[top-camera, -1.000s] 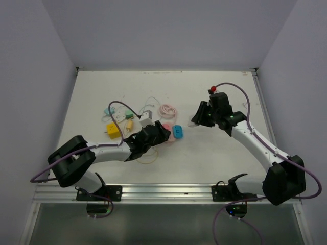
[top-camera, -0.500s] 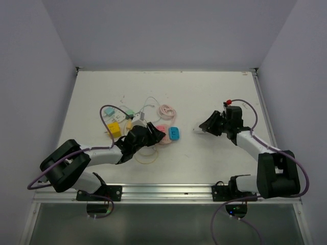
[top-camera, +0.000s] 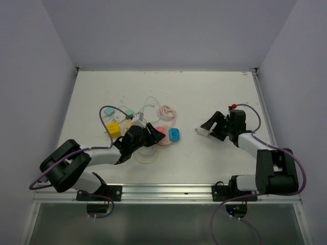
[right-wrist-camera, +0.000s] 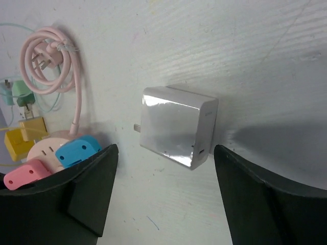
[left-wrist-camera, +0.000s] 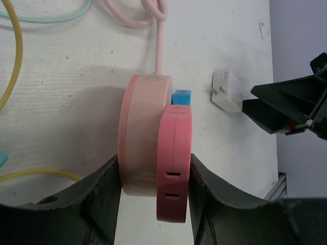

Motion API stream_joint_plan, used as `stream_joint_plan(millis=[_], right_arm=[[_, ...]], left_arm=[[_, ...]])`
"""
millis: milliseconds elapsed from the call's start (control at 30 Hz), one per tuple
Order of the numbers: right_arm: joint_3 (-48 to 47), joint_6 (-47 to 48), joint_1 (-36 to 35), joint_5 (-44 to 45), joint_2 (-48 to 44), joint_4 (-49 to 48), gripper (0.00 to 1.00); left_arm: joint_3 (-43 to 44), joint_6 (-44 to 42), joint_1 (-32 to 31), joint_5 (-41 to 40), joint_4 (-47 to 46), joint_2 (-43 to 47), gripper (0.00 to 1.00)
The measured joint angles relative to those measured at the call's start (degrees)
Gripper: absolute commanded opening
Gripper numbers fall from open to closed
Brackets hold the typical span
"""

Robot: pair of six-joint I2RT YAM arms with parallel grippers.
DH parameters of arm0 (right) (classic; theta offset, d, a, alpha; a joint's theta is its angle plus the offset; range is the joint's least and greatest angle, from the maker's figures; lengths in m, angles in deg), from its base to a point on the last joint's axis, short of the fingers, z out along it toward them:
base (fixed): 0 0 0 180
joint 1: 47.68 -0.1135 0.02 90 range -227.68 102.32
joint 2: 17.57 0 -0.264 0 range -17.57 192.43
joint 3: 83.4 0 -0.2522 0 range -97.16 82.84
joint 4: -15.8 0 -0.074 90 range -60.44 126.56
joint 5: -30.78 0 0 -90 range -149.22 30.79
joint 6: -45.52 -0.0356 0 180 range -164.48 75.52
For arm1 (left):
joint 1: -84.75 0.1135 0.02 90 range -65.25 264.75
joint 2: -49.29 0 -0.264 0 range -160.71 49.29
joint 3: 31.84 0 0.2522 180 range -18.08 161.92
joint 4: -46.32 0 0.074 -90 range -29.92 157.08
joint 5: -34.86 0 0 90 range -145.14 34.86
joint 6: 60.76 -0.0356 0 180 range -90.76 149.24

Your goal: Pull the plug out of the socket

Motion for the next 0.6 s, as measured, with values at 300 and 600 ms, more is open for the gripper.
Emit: stream_joint_plan(millis=[300, 600], right_arm=[[-1.4, 4.6, 0.0, 6.3, -13.5, 10.5, 0.97], [-1.6, 4.7, -4.1, -0.3, -15.5, 8.7, 0.99]], left_arm=[[-0.1, -1.0, 0.0, 2.0, -0.8, -0.2, 0.0], [-0.1, -1.1, 0.0, 3.3, -0.8, -0.1, 0.0]])
